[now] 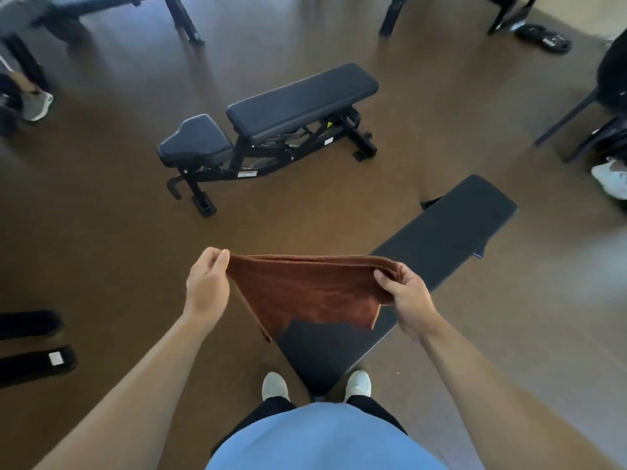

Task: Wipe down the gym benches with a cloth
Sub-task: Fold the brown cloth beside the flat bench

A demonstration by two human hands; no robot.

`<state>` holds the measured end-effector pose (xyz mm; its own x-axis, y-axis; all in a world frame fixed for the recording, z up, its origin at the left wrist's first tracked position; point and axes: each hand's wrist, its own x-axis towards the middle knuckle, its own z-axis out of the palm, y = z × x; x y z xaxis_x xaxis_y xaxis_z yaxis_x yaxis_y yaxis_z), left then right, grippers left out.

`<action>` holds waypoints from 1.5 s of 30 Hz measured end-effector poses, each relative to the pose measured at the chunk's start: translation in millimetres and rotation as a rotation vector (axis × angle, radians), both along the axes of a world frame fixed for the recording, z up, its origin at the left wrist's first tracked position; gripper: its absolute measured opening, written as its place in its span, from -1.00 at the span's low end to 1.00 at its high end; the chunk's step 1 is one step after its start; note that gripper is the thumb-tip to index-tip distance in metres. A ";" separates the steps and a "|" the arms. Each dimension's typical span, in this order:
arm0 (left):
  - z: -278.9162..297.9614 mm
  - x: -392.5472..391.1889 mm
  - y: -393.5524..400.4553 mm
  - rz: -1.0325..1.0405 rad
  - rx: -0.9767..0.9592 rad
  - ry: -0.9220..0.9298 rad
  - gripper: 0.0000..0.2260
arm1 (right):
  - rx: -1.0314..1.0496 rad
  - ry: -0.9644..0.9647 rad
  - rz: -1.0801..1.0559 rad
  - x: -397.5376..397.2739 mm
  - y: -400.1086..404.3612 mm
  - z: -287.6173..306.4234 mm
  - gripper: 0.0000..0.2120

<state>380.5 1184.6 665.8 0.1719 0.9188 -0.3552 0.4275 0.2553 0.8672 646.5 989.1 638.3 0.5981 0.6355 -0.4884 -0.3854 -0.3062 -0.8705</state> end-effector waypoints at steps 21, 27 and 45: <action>28.8 80.8 -61.4 -0.499 -0.389 -0.340 -0.74 | 0.005 -0.373 0.445 -20.1 27.9 60.5 -0.70; 31.1 84.0 -68.1 -0.446 -0.329 -0.265 -0.77 | 0.002 -0.359 0.405 -25.9 21.3 58.3 -0.90; 35.5 70.5 -75.1 -0.525 -0.259 -0.158 -0.77 | -0.005 -0.334 0.450 -37.7 21.6 71.1 -0.83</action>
